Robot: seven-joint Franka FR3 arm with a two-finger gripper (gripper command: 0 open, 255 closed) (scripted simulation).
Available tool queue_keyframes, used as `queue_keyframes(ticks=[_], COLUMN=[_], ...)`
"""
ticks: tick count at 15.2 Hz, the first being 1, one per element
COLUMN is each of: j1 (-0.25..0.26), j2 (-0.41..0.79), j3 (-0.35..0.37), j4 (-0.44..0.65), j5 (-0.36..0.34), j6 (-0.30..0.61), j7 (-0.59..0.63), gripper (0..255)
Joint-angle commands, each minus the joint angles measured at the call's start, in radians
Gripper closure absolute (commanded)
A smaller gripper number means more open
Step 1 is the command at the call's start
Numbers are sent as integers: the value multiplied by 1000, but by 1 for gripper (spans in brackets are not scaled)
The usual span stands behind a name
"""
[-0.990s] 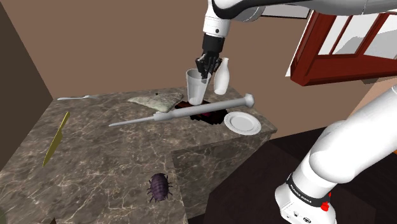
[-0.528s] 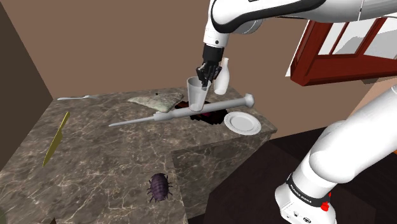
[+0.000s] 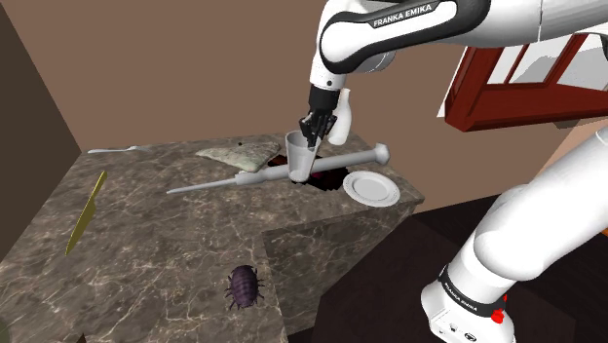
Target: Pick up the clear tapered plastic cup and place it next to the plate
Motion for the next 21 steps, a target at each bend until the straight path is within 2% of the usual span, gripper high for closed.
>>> queue_keyframes(ticks=[1, 21], j1=[0, 6], j2=[6, 115], j3=[1, 13], j4=[-26, -185], j5=[2, 14], j6=[33, 300], j7=[-4, -29], gripper=[255, 255])
